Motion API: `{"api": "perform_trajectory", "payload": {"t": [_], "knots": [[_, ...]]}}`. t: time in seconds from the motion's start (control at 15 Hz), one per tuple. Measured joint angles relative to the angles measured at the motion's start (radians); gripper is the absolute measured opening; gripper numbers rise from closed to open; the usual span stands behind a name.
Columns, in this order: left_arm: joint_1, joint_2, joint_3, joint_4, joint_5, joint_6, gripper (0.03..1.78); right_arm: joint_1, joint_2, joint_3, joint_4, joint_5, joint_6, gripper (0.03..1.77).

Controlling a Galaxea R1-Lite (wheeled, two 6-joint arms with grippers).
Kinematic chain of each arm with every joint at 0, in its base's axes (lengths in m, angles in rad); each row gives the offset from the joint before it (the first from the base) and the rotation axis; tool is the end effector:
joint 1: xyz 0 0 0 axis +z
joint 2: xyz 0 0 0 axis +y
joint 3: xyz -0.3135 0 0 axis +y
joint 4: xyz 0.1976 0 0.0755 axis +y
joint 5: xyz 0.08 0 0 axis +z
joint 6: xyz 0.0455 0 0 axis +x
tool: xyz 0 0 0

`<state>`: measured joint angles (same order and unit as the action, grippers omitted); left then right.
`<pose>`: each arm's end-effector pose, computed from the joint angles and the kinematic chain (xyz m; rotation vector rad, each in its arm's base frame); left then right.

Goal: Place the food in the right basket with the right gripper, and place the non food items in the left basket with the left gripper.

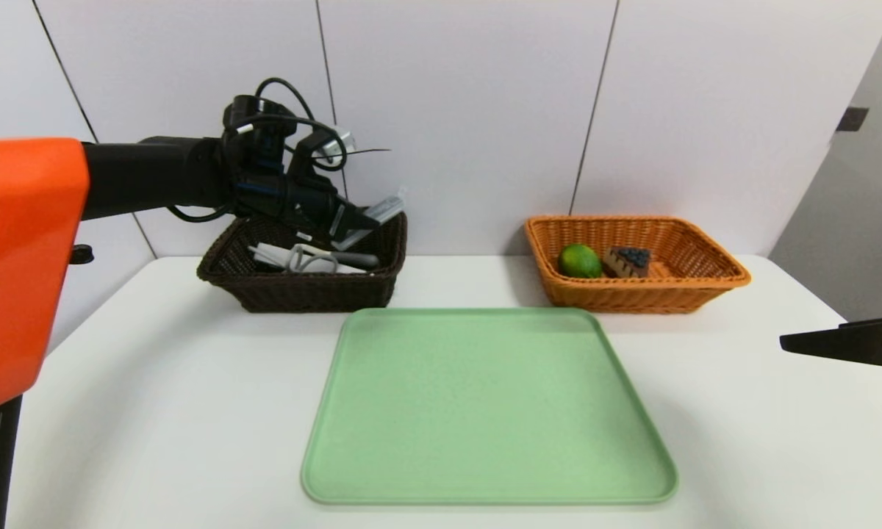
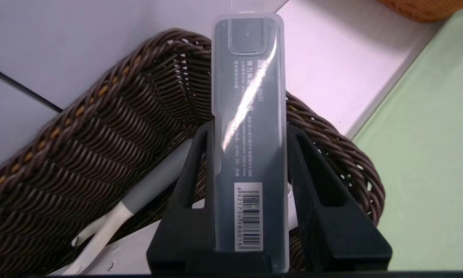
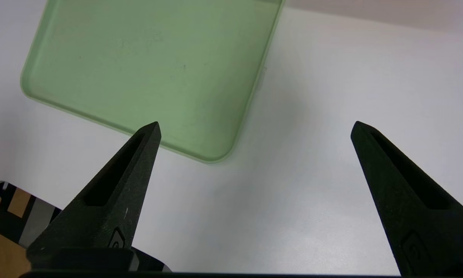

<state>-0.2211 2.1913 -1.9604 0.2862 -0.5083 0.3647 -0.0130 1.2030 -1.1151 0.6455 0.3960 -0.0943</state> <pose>0.4791 -0.1304 0.2241 0.2650 0.3863 -0.7981 0.1816 0.0152 0.2687 0.0607 0.7037 0.3989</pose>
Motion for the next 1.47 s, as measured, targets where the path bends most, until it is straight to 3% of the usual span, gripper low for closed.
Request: {"api": "perform_trajectory", "payload": {"t": [0.93,1.2,1.47], "knots": [[0.047,0.056,-0.008,-0.004,-0.001,-0.032,0.58,0.001,0.006,0.004,-0.028,0.000,0.000,1.70],[0.049,0.058,-0.008,-0.005,-0.001,-0.033,0.98,0.001,0.002,0.006,-0.028,0.000,0.000,1.70],[0.052,0.037,-0.009,-0.009,-0.001,-0.039,1.27,0.001,0.000,0.006,-0.029,0.000,0.000,1.70]]}}
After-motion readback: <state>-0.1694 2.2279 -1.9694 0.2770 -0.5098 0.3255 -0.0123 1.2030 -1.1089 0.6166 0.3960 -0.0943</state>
